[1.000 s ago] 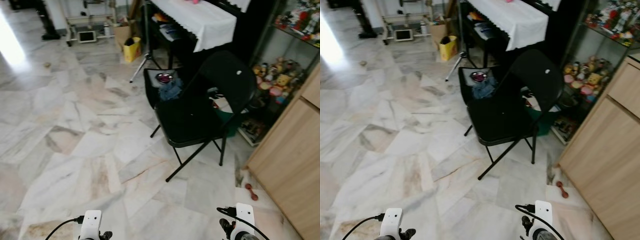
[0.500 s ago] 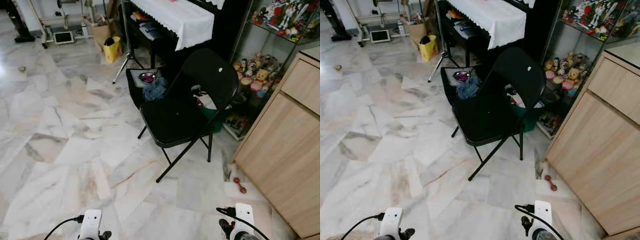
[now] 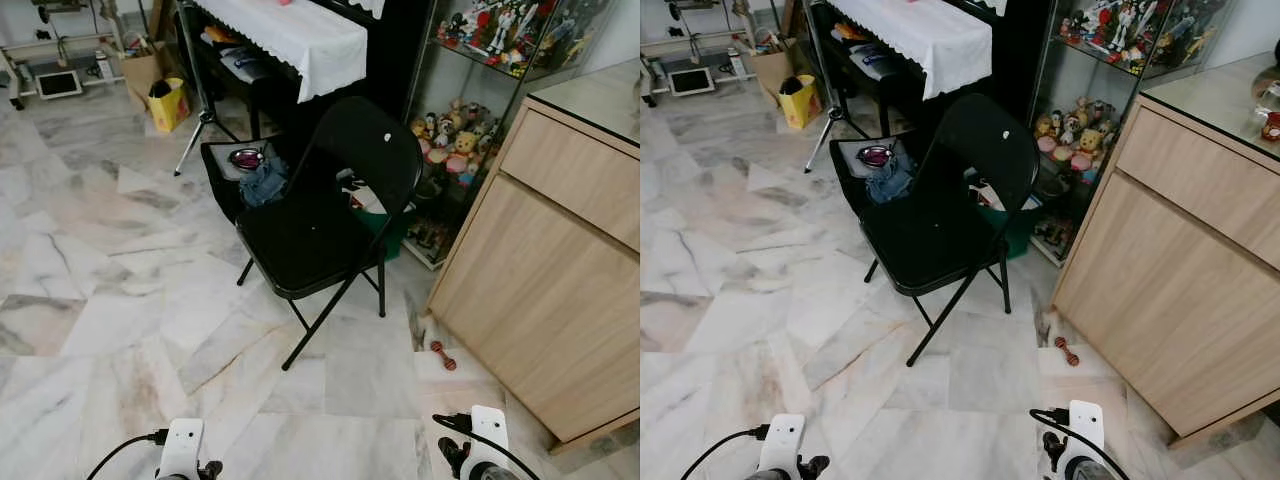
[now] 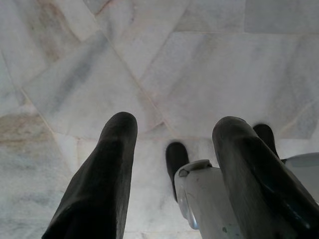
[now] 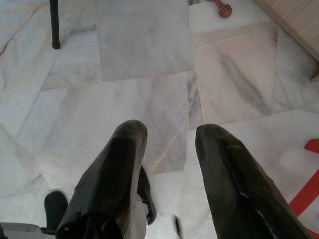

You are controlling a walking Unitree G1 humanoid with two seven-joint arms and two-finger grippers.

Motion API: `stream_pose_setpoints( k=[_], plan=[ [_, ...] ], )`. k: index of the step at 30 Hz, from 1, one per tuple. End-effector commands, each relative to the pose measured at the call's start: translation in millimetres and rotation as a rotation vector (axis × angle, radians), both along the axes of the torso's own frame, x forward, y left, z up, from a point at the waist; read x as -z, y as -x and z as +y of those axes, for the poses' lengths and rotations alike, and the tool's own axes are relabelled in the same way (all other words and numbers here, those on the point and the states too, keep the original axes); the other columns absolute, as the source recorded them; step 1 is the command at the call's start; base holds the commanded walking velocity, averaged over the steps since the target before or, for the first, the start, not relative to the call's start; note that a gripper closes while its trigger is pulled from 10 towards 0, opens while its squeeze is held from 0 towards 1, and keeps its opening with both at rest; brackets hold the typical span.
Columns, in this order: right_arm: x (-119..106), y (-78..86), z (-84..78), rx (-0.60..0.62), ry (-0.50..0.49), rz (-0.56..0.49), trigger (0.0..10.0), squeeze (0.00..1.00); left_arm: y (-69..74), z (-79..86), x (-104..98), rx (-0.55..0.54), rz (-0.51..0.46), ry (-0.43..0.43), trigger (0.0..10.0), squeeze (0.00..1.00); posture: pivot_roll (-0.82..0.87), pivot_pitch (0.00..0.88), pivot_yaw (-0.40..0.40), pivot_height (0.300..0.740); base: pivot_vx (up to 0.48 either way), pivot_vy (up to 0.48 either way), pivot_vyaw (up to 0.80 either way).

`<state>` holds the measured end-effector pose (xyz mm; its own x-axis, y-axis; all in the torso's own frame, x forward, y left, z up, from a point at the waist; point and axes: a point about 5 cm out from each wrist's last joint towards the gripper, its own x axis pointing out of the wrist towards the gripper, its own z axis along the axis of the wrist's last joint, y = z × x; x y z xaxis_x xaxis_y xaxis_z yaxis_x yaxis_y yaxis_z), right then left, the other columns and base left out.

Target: Hang keys on a hook

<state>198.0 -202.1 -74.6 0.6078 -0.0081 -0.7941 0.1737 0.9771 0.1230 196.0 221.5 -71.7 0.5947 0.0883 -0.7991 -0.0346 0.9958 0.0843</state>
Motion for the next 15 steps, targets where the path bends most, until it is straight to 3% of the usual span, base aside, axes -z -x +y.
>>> stream_pose_setpoints(
  k=[1, 15],
  plan=[
    [0.8, 1.9, -1.7, 0.002, 0.006, 0.011, 10.0, 0.00, 2.4, 2.3, 0.6, 0.004, -0.005, -0.028, 10.0, 0.00, 0.09, 0.050, -0.038, 0.740, 0.000, 0.000, -0.74],
    [0.7, 1.8, -2.3, 0.003, 0.006, 0.012, 10.0, 0.00, -1.2, 0.2, -1.1, 0.026, -0.020, -0.037, 10.0, 0.00, 0.09, 0.052, -0.040, 0.740, 0.000, -0.061, -0.74]
  ],
)
